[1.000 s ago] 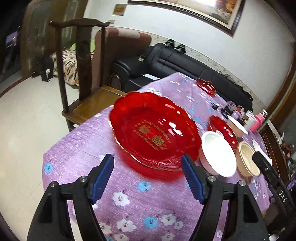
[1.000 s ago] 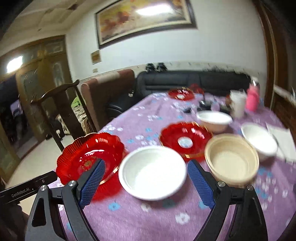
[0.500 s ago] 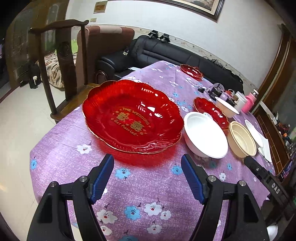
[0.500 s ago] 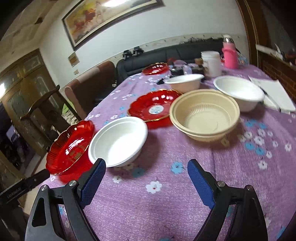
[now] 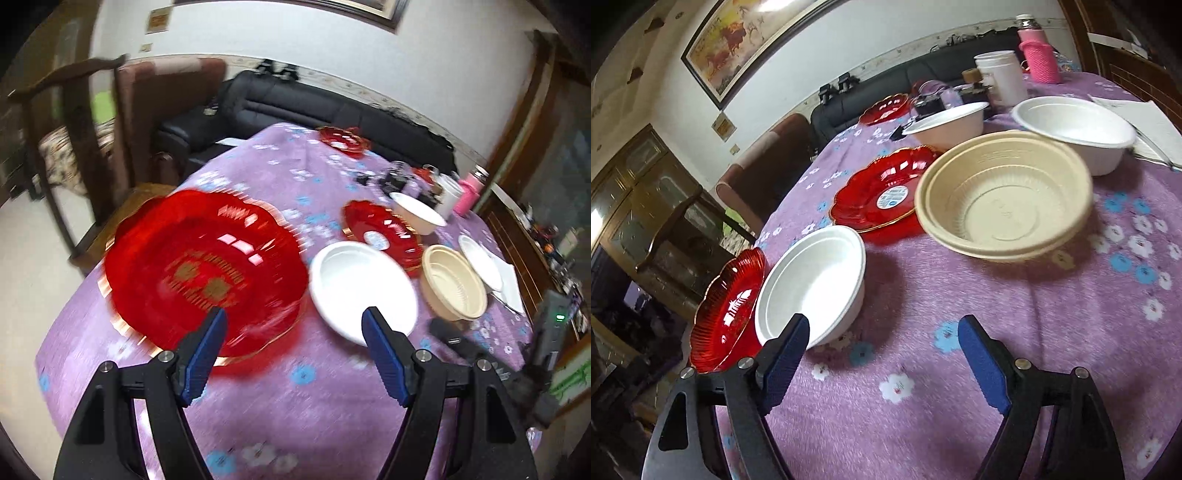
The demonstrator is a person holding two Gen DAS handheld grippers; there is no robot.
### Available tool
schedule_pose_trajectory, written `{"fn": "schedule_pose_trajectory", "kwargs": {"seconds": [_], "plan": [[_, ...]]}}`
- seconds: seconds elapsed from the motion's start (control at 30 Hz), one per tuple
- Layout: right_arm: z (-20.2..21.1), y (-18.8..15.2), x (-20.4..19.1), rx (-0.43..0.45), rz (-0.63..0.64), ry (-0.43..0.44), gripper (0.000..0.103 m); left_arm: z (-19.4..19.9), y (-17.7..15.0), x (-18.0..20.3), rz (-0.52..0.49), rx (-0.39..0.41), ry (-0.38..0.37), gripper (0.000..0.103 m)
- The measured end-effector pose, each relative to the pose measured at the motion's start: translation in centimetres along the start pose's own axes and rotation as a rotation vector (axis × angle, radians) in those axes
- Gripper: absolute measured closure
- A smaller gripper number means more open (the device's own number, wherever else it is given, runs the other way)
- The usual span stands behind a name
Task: Organize plates and bowls
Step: 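Grasp the rim of the white paper bowl with the right tool, then carry the white bowl with the right tool onto the large red plate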
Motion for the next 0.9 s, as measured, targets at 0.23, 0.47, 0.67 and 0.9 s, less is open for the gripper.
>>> {"fn": "schedule_pose_trajectory", "kwargs": {"seconds": [0.23, 0.47, 0.67, 0.9], "plan": [[-4.9, 0.0, -1.1, -0.123, -0.062, 0.032, 0.045, -3.5, 3.5, 3.4, -0.090, -0.042, -0.027, 0.029], [-5.2, -0.3, 0.0, -0.180, -0.120, 0.055, 0.091, -6.0, 3.7, 5.0, -0.079, -0.098, -0.064, 0.029], [-1.6, -0.2, 1.7, -0.149, -0.084, 0.018, 0.093, -7.6, 3.1, 6.1, -0.067, -0.133, -0.088, 0.029], [0.8, -0.4, 4.4, -0.163, -0.111, -0.001, 0.093, -9.5, 0.9, 9.0, -0.090, -0.198, -0.140, 0.029]]}}
Point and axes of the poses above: each gripper's, at about its wrist camera, not at the fingertips, and z roughly against the way its jaws point, x to its right, y to its top, the point moved 10 cm from there along -z, roughly the way its jaws point, and after that the axes turned 14 degrees about -z, right-handed, at the moved point
